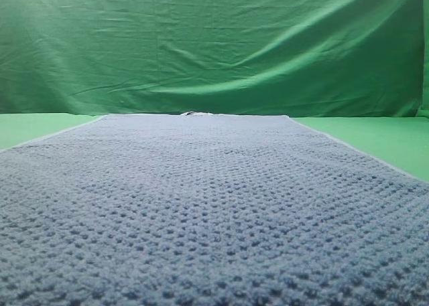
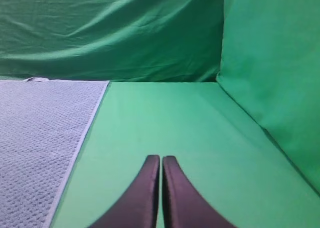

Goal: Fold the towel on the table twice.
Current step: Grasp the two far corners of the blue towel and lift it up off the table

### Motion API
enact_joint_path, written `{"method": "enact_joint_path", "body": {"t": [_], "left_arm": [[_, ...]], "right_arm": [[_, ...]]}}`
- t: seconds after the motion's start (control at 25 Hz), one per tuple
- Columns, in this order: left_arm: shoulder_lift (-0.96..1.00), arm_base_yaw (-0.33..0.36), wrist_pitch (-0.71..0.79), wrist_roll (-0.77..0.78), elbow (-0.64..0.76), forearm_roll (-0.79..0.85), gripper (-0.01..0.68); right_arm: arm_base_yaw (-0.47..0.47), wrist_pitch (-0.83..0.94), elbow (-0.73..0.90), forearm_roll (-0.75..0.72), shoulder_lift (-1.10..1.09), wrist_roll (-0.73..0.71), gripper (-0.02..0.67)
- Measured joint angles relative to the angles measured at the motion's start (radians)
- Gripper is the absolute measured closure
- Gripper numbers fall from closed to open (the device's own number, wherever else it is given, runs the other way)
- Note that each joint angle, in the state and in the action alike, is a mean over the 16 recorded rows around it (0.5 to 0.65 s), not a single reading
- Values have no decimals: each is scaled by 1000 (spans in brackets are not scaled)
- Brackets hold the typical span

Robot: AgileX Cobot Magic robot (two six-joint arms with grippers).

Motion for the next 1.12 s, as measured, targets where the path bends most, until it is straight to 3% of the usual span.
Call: {"method": "enact_joint_path", "body": {"t": [0.2, 0.4, 0.8, 1.12], "left_arm": [[0, 0, -57, -43, -19, 0, 673], [1, 0, 15, -85, -86, 0, 673], [40, 0, 381, -107, -274, -2, 673], [78, 0, 511, -107, -334, -18, 673]], "right_arm": [[0, -101, -5, 1, 0, 16, 649], [0, -88, -59, 2, 1, 37, 649], [0, 271, -247, 23, 67, -1, 649], [0, 437, -323, 103, 134, -83, 649]]}}
